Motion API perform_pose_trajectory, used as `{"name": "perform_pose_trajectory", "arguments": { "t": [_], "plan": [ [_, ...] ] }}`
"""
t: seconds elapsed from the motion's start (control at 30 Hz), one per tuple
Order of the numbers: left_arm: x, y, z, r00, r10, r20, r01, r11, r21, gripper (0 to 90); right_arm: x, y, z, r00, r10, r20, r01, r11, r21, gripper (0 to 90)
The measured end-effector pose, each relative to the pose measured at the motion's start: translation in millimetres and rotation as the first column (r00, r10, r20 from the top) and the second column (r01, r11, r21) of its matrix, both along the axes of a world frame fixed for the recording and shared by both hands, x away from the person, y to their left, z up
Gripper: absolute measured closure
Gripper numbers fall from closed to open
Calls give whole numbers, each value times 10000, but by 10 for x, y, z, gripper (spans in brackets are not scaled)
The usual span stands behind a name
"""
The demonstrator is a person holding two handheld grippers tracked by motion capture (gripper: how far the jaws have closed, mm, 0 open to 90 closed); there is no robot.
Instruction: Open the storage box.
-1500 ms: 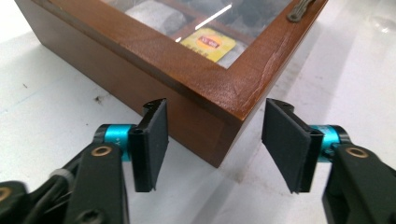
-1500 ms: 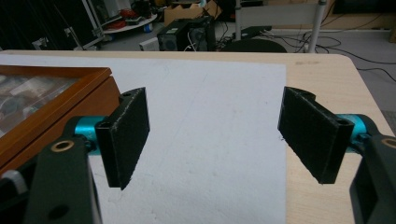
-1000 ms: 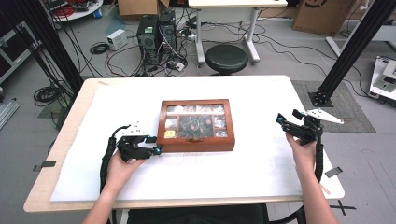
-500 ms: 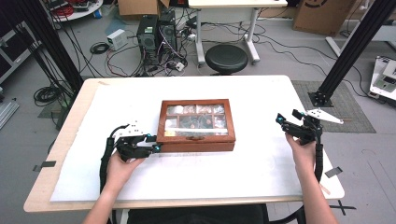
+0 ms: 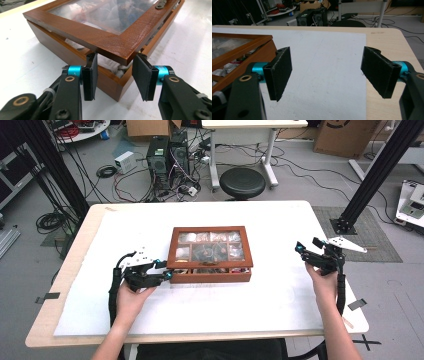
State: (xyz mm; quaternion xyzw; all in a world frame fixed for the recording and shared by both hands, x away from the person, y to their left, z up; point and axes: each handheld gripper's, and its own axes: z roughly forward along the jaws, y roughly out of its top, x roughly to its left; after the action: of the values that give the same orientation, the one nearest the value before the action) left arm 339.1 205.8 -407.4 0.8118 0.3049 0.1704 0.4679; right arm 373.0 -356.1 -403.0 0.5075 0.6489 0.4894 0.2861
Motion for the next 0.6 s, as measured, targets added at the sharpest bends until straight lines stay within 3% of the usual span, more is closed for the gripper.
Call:
{"name": "perform_pose_trajectory", "arguments": {
  "t": [0.07,0.47,0.6],
  "plan": [
    [-10,-16,18,9997,175,140,-177,9998,91,490,-2,1,0,10000,-11,-9,11,10000,15,252],
    [-10,-44,146,9965,488,677,-465,9983,-358,480,-4,2,-1,10000,-20,-13,20,10000,15,252],
    [5,-61,186,9964,549,651,-520,9976,-454,477,-5,0,0,10000,-47,-13,47,10000,50,252]
  ]
}}
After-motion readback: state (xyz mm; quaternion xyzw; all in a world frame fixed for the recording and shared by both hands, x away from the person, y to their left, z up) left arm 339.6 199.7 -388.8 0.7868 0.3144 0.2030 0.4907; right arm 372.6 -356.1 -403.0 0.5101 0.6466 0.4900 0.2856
